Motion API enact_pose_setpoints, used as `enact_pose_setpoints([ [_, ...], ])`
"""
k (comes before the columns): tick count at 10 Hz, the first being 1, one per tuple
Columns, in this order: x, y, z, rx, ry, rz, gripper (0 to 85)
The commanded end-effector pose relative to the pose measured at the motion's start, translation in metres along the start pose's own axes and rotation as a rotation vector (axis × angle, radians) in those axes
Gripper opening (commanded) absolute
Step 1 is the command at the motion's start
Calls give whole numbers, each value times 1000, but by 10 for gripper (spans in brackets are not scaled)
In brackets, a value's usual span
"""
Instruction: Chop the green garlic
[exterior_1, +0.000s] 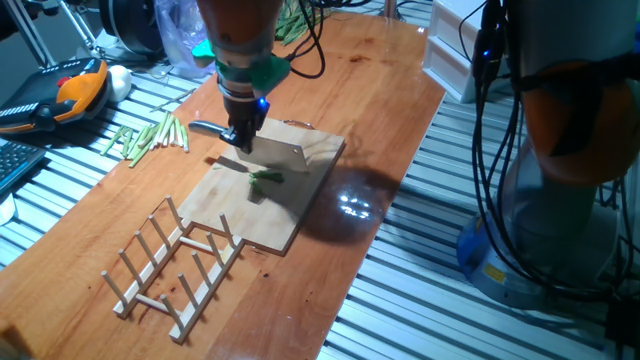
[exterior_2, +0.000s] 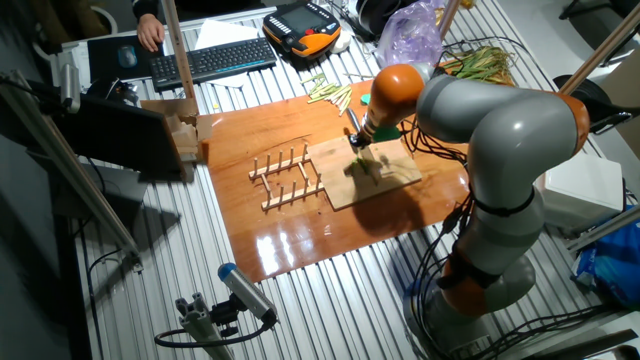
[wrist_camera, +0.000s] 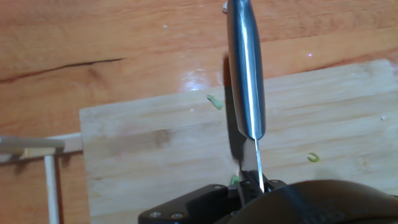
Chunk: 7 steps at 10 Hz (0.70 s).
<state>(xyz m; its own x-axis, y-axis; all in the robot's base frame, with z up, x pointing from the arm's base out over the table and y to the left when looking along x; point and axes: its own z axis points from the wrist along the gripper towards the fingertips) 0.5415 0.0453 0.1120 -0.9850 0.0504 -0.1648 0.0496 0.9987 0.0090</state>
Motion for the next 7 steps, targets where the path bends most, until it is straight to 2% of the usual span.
enact_pose_setpoints([
  [1,-2,2,-3,-12,-9,-69,0],
  [2,-2,3,-6,-41,4,-56,0],
  [3,0,4,-5,-21,9,-55,0],
  [4,3,6,-2,-19,22,-51,0],
  [5,8,8,2,-22,23,-46,0],
  [6,14,10,6,-11,15,-49,0],
  [7,18,11,6,-2,41,-55,0],
])
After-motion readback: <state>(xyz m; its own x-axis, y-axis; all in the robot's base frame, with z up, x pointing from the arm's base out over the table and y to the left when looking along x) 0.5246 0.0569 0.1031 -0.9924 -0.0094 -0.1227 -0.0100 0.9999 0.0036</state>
